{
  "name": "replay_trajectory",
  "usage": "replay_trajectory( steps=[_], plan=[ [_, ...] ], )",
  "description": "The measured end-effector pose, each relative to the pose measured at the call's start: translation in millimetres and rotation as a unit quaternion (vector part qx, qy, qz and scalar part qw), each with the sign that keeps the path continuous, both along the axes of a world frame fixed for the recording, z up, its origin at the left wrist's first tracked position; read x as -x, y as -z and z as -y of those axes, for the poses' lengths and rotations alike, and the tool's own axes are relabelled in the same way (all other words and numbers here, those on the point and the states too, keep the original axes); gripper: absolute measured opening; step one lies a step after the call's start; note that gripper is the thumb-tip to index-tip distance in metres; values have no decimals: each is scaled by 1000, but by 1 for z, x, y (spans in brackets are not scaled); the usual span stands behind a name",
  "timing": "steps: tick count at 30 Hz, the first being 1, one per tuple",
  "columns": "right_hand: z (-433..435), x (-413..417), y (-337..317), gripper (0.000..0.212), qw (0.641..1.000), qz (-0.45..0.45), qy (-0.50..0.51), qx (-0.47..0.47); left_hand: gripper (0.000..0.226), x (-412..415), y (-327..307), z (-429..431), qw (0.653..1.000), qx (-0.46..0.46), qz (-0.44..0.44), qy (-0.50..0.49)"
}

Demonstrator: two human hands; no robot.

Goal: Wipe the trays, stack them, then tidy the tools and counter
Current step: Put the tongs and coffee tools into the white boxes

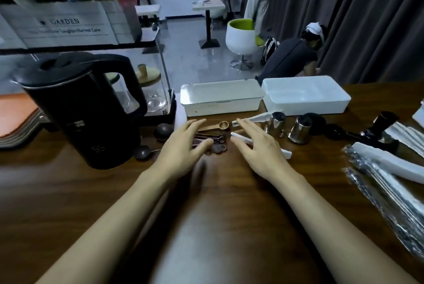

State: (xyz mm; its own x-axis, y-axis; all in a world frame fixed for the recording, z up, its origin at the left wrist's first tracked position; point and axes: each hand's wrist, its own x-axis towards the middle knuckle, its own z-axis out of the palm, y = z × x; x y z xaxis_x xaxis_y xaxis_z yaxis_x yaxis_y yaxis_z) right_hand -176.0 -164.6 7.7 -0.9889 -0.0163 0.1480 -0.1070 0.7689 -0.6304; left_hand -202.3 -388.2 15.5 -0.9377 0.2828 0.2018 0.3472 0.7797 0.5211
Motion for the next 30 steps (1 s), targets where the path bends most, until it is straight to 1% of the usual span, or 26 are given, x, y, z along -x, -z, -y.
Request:
replay_trajectory(
  steps=[5,11,14,19,21,26,28,30],
  plan=[
    [-10,41,-14,61,999,-2,20,-25,60,43,-4,-9,1000,-11,-11,-17],
    [-11,87,-19,59,997,-2,69,-17,60,87,-6,-14,998,-21,-1,-58],
    [-13,108,-21,58,996,-7,84,-28,58,101,-6,-15,996,-33,3,-80],
    [-23,138,-23,58,992,38,103,-56,59,121,-2,-25,991,-61,33,-111],
    [-25,145,-24,57,992,51,106,-51,58,126,1,-29,989,-71,38,-127],
    [-28,159,-24,46,987,85,126,-60,56,137,7,-28,982,-74,51,-168],
    [-29,164,-21,40,984,99,132,-71,55,139,7,-26,981,-71,58,-173],
    [-30,169,-18,39,982,110,130,-85,55,141,8,-23,980,-76,58,-174]
  ],
)
